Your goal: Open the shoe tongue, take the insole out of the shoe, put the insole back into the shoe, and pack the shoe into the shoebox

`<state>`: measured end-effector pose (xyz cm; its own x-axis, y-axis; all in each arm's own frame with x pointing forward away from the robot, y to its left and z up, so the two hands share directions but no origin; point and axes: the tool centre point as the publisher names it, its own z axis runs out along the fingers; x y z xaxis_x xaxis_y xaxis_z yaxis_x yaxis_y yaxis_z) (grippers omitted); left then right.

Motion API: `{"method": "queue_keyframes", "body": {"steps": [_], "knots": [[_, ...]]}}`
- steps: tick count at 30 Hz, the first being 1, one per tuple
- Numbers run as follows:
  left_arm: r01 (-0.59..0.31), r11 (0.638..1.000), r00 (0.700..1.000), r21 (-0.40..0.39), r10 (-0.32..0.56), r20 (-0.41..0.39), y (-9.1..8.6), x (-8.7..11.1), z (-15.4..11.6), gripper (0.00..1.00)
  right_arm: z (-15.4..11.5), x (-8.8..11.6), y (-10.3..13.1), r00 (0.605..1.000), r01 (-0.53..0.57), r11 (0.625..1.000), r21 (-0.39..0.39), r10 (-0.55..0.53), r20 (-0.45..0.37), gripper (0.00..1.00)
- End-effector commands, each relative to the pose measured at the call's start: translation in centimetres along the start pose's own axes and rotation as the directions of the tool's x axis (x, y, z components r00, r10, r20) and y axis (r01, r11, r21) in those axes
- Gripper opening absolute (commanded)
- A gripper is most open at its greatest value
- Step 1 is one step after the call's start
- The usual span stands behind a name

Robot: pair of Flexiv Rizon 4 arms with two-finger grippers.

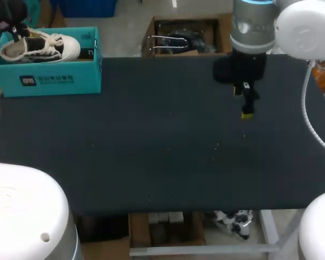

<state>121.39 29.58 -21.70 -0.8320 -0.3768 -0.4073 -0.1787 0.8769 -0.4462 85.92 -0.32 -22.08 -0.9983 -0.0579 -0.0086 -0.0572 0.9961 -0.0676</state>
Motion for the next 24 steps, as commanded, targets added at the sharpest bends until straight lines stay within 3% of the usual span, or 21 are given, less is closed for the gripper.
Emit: {"method": "queue_keyframes", "body": {"steps": [1, 10, 16, 18, 24], "knots": [[0.003, 1.0, 0.999, -0.018, -0.004, -0.046, 0.1, -1.1, 3.4, 0.0, -0.1, 0.0, 0.0, 1.0, -0.001, 1.0, 0.003, 0.001, -0.002, 1.0], [-0.02, 0.996, 0.984, -0.086, 0.005, -0.177, 1.2, 0.6, 7.4, 0.0, -0.1, 0.0, 0.0, 1.0, -0.001, 1.0, 0.003, 0.001, -0.002, 1.0], [-0.003, 0.989, 0.983, -0.147, -0.024, -0.182, 1.4, 1.0, 9.7, 0.0, -0.1, 0.0, 0.0, 1.0, -0.001, 1.0, 0.003, 0.001, -0.002, 1.0], [0.016, 0.99, 0.984, -0.143, -0.041, -0.173, 1.5, 0.8, 9.5, 1.0, -0.1, 0.0, 0.0, 1.0, -0.001, 1.0, 0.003, 0.001, -0.002, 1.0], [0.013, 0.992, 0.99, -0.125, -0.031, -0.14, 0.2, 0.9, 6.5, 1.0, -0.1, 0.0, 0.0, 1.0, -0.001, 1.0, 0.003, 0.001, -0.002, 1.0]]}}
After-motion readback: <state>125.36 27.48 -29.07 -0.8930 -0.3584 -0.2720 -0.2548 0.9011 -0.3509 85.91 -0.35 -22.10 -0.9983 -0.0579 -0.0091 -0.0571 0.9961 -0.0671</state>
